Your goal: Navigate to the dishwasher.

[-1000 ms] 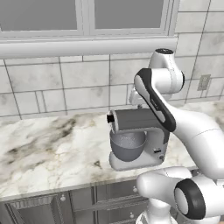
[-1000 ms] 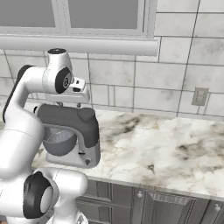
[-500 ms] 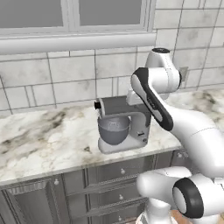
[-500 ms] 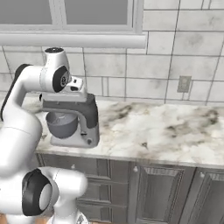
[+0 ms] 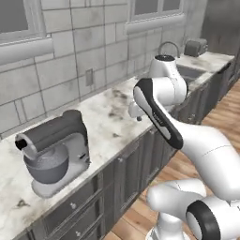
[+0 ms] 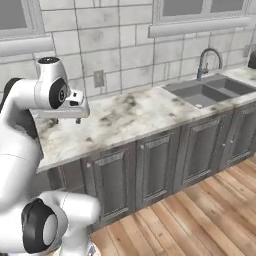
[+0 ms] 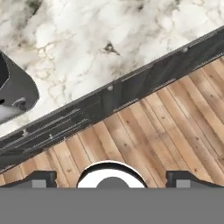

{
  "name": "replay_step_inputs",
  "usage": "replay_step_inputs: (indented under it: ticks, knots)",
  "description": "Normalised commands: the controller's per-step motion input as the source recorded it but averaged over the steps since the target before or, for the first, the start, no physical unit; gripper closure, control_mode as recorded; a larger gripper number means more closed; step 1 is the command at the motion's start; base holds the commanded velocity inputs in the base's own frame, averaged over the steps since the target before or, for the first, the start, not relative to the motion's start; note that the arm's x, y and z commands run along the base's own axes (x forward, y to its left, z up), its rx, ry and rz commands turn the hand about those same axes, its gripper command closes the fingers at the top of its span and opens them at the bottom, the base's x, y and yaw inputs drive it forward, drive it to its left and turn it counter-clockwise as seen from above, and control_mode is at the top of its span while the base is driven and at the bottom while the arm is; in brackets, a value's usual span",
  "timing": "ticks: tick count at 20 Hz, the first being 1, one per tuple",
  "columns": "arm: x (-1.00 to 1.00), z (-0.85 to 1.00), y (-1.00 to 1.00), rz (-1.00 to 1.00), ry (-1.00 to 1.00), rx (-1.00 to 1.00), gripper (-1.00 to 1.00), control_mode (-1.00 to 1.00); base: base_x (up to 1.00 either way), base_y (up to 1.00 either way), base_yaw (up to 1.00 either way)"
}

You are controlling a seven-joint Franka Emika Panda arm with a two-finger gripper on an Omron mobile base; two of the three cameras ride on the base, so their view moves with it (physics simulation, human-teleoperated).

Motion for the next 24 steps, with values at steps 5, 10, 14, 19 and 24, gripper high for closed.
replay_step_inputs:
  ticks: [5,10,14,19,24]
  knots:
    - [0.0,0.0,0.0,0.0,0.0,0.0,-1.0,1.0,0.0,0.0,-1.0]
    - [0.0,0.0,0.0,0.0,0.0,0.0,-1.0,1.0,0.0,0.0,-0.98]
    - [0.0,0.0,0.0,0.0,0.0,0.0,-1.0,1.0,0.0,0.0,-0.95]
    - [0.0,0.0,0.0,0.0,0.0,0.0,-1.0,1.0,0.03,0.0,-0.91]
    - [0.0,0.0,0.0,0.0,0.0,0.0,-1.0,1.0,0.24,0.0,-0.83]
